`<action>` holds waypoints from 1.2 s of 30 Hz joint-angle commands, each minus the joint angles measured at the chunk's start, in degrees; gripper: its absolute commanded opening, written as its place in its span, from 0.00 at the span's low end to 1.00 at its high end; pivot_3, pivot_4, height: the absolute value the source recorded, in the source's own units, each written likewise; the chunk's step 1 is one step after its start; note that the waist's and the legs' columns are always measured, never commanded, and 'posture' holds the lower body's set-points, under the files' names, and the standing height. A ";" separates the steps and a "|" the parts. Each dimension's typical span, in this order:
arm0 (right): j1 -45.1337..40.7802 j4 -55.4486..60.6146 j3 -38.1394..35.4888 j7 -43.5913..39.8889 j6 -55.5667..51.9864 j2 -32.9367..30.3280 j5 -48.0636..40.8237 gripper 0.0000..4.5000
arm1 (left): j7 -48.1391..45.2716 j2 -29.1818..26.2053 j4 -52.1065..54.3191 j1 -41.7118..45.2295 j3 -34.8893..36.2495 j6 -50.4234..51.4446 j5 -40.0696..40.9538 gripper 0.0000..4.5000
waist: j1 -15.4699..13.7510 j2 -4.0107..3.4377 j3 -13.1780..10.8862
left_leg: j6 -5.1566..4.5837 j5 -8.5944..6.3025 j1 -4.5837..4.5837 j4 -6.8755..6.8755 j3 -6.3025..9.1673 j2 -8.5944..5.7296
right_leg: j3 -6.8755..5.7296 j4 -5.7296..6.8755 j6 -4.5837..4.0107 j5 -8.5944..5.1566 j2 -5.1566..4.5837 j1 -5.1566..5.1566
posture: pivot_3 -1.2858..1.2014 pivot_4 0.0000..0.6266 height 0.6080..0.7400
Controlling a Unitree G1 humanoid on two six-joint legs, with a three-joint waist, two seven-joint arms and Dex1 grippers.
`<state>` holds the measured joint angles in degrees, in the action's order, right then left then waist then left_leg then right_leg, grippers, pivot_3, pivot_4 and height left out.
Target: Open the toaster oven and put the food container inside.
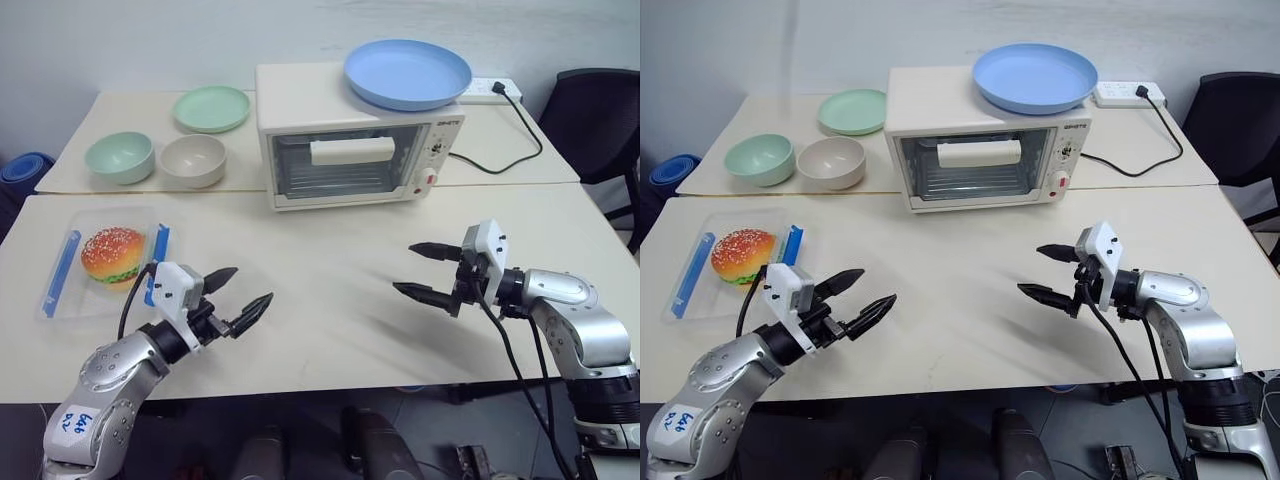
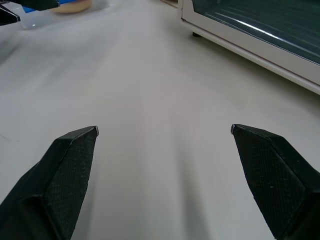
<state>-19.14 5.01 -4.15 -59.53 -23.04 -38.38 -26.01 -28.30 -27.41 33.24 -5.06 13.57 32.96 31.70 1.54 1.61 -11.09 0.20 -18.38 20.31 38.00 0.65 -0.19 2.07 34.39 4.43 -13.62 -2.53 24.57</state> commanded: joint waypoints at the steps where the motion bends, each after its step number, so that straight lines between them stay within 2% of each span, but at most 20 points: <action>1: -0.20 1.51 -1.83 0.52 -0.39 -0.39 -1.46 0.99 | 0.66 -0.40 1.80 0.36 1.39 -0.04 1.16 1.00 | -0.04 0.00 0.00 | 0.00 0.00 0.00 0.00 0.00 0.00 | 0.00 0.00 0.00 0.00 0.00 0.00 | 0.52 0.24 1.00; 8: -0.33 1.63 -1.26 2.30 -0.89 0.16 -0.68 0.99 | 1.95 -0.56 1.43 1.08 0.72 1.75 1.26 1.00 | -0.03 0.00 0.00 | -0.01 0.01 -0.01 0.00 0.01 0.00 | -0.01 0.02 -0.02 -0.01 0.03 0.00 | 0.52 0.24 1.00; 15: -3.31 0.60 -0.36 5.16 -2.31 2.72 -0.65 0.99 | 2.81 -0.86 3.36 3.67 1.72 6.72 8.68 1.00 | 0.04 0.00 0.00 | -0.01 0.01 -0.01 0.01 0.01 0.00 | 0.00 0.03 -0.01 -0.01 0.02 0.00 | 0.52 0.24 1.00; 21: -13.16 -8.47 1.44 7.40 -1.68 6.36 1.67 0.99 | 1.86 -4.62 5.05 9.88 3.15 11.17 16.47 1.00 | 0.07 -0.01 -0.01 | 0.02 0.03 -0.04 0.02 0.01 0.02 | -0.01 0.10 -0.03 -0.01 0.08 0.01 | 0.52 0.24 1.00; 25: -24.58 -21.85 1.99 9.09 1.80 9.67 5.04 0.99 | 0.13 -9.56 3.30 17.56 5.27 12.80 21.29 1.00 | 0.21 0.00 -0.05 | 0.09 0.07 0.00 0.03 0.01 0.00 | -0.03 0.12 -0.03 0.00 0.09 0.07 | 0.52 0.24 1.00; 31: -36.32 -38.39 2.45 7.62 9.39 12.85 8.82 0.99 | -2.33 -15.18 -1.63 24.91 4.24 11.79 18.50 1.00 | 0.19 -0.04 -0.06 | 0.14 0.06 0.02 -0.18 -0.06 0.00 | -0.11 0.05 -0.03 -0.01 0.14 0.18 | 0.52 0.24 1.00; 33: -38.12 -40.26 2.80 6.24 11.02 13.38 9.44 0.99 | -3.12 -16.09 -2.92 25.77 3.72 10.71 16.85 1.00 | 0.18 -0.04 -0.06 | 0.16 0.05 0.21 -0.23 -0.07 0.00 | -0.11 0.11 -0.02 -0.01 0.12 0.41 | 0.52 0.24 1.00; 36: -38.19 -37.65 3.25 2.83 11.09 13.48 8.65 0.99 | -1.56 -15.60 -3.90 27.54 3.17 9.28 14.41 1.00 | 0.10 -0.05 -0.06 | 0.33 0.15 0.96 -0.17 -0.12 -0.02 | -0.09 0.36 0.03 0.02 0.07 1.18 | 0.52 0.24 1.00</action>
<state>-56.23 -35.32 -0.33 -54.91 -12.85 -24.68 -16.52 -30.44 -42.94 28.61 21.23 16.36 43.99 47.07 1.64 1.56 -11.15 0.76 -18.09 21.34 37.84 0.56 -0.19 1.99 34.73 4.46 -13.60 -2.46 25.79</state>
